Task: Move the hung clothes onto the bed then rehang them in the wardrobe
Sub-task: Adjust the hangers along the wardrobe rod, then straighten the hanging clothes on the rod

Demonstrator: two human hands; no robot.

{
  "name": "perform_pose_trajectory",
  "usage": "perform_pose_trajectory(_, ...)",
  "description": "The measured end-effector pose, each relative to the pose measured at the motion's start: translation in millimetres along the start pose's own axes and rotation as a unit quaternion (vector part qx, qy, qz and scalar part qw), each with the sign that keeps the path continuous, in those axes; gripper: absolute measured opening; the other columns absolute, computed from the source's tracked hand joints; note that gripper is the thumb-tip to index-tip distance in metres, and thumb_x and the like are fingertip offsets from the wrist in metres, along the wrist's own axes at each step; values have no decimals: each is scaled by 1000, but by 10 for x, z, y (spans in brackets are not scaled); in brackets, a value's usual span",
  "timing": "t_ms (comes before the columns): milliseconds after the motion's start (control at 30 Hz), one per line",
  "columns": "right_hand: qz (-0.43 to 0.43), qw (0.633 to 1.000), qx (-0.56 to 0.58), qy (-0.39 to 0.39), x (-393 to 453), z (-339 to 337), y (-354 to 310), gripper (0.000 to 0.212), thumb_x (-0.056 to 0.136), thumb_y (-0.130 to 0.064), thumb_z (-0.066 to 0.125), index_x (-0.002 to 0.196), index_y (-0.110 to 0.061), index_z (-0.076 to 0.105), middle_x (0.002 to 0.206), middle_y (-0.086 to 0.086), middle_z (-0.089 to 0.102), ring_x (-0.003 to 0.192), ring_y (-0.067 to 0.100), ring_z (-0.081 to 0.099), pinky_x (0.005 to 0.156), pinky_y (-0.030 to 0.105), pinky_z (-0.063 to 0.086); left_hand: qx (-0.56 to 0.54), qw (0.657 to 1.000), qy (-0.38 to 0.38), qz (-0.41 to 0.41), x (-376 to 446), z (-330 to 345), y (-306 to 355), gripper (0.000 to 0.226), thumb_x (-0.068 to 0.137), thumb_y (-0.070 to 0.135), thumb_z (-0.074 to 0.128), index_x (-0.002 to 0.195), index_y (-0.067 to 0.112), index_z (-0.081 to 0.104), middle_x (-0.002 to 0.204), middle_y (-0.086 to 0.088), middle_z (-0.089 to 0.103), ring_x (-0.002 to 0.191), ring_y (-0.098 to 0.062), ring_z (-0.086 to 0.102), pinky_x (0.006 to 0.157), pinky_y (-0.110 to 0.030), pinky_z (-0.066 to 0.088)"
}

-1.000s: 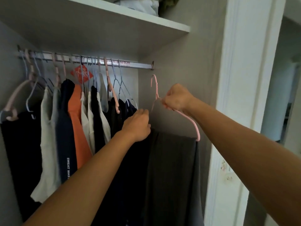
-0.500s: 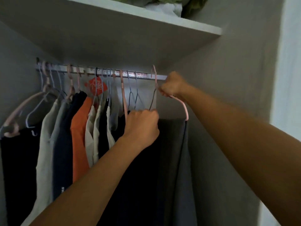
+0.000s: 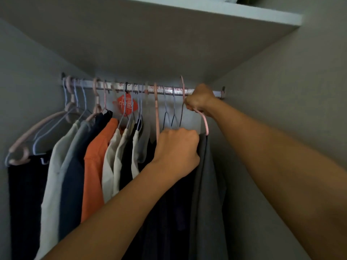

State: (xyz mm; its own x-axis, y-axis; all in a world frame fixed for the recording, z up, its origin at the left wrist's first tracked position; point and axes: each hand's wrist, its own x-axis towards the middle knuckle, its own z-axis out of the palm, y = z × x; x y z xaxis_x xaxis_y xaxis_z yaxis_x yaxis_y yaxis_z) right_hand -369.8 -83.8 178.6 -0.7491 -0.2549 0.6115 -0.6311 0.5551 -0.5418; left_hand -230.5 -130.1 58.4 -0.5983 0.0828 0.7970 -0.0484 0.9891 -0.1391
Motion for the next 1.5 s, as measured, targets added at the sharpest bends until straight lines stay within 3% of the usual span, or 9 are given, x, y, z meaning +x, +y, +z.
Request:
perform_pose_trajectory(100, -5, 1000, 7, 3, 17, 76, 72, 11, 74, 0, 66, 79, 8, 70, 75, 17, 70, 58, 27, 66, 50, 31, 52, -52, 998, 4, -30, 29, 18, -33, 16, 90, 18, 52, 75, 17, 56, 70, 3, 53, 60, -14, 47, 50, -25, 27)
perform_pose_trajectory(367, -4, 1000, -6, -30, -240, 230, 231, 14, 83, -7, 67, 82, 6, 73, 78, 15, 73, 76, 28, 73, 76, 42, 61, -88, 994, 24, -53, -44, -23, 4, 15, 89, 23, 51, 84, 20, 65, 76, 2, 62, 69, -18, 56, 63, -30, 43)
perform_pose_trajectory(500, 19, 999, 30, -33, -476, 95, 204, 27, 95, -18, 61, 86, 7, 70, 74, 14, 72, 60, 19, 67, 57, 25, 53, -119, 992, 9, -42, -138, -164, 42, 16, 88, 26, 51, 77, 20, 62, 72, 3, 60, 67, -18, 56, 68, -33, 48)
perform_pose_trajectory(600, 38, 999, 34, -19, -706, -25, 166, 25, 95, -10, 55, 85, 8, 69, 61, 12, 64, 40, 12, 58, 38, 16, 42, -143, 989, 0, -39, -220, -306, 52, 19, 86, 26, 53, 67, 21, 54, 68, 2, 57, 61, -17, 53, 51, -27, 34)
perform_pose_trajectory(833, 103, 994, 41, -9, -1592, -433, 111, 21, 92, -2, 54, 76, 3, 65, 65, 12, 64, 36, 7, 55, 34, 14, 37, -189, 981, -37, -35, -600, -536, 53, 29, 88, 28, 52, 61, 16, 49, 65, 0, 51, 63, -24, 49, 59, -31, 36)
perform_pose_trajectory(1033, 141, 987, -62, -48, -2764, -667, 154, 29, 90, -18, 62, 71, 2, 69, 79, 24, 71, 61, 25, 63, 66, 34, 54, -181, 975, -126, 24, -1011, -608, 136, 35, 89, 39, 54, 65, 16, 60, 69, -1, 59, 68, -28, 58, 62, -32, 42)
perform_pose_trajectory(1167, 164, 968, -172, -83, -3487, -831, 172, 31, 89, -29, 63, 88, 1, 72, 85, 18, 72, 78, 30, 68, 80, 44, 58, -226, 947, -210, 83, -1278, -710, 385, 34, 88, 49, 57, 73, 20, 67, 75, 2, 64, 76, -27, 61, 65, -32, 46)
perform_pose_trajectory(1333, 149, 954, -246, -79, -4384, -1188, 134, 17, 89, -37, 63, 98, -24, 71, 100, -8, 69, 89, 13, 64, 84, 37, 56, -357, 891, -251, 123, -1695, -930, 890, 26, 86, 54, 62, 84, 29, 68, 82, 10, 67, 82, -16, 65, 75, -34, 54)
perform_pose_trajectory(1500, 198, 940, -270, -73, -5549, -1751, 29, 30, 90, -46, 64, 116, -31, 64, 117, -14, 64, 100, 6, 61, 91, 34, 55, -433, 838, -289, 162, -2332, -1267, 1530, 22, 87, 54, 64, 99, 36, 61, 89, 15, 63, 82, -8, 63, 71, -27, 55)
